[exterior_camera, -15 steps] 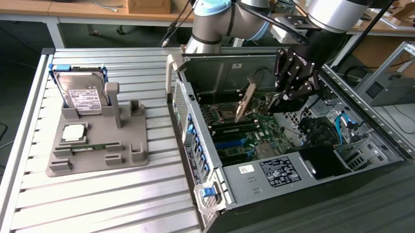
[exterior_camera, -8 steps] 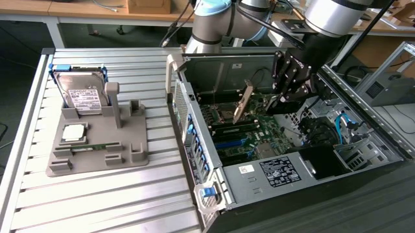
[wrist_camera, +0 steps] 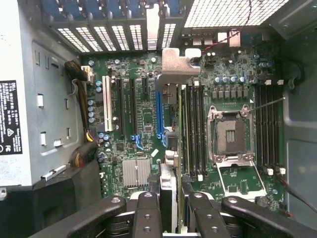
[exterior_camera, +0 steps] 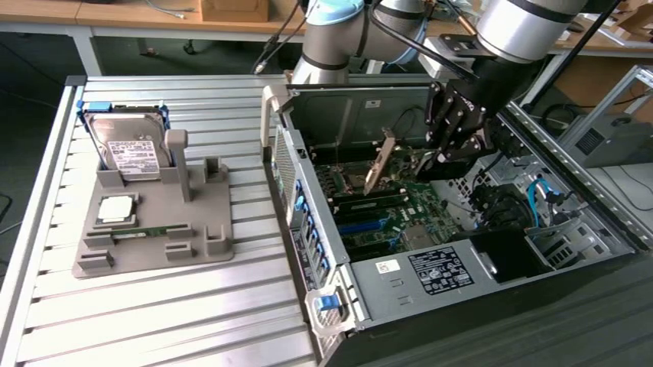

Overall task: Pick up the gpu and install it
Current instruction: 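Insert the gpu into the slot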

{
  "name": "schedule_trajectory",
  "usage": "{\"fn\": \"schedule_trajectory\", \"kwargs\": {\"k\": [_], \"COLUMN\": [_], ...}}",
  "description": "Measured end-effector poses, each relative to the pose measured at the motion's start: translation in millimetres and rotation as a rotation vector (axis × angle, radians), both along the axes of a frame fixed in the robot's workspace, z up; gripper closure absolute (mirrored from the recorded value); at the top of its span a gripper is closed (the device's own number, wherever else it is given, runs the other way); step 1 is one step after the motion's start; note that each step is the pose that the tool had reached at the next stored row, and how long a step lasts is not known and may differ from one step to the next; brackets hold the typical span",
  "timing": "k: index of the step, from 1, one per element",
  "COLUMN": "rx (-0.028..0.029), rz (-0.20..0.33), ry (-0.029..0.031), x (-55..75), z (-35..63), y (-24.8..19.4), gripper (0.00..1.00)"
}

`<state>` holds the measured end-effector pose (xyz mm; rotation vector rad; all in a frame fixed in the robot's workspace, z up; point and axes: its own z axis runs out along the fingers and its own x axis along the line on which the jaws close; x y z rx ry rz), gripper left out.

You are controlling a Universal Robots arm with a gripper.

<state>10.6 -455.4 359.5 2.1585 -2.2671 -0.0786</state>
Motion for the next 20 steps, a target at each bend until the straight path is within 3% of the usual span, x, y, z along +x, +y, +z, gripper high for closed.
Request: {"fn": "schedule_trajectory", "kwargs": {"k": [11, 20], "rx": [0.0013, 0.0013], "rz": [0.000, 0.000], "ry": [0.0000, 0.0000], "x": [-1.6, -11.2], "z": [-6.6, -10.1], "y": [-1.7, -1.8], "gripper": [0.73, 0.73]}}
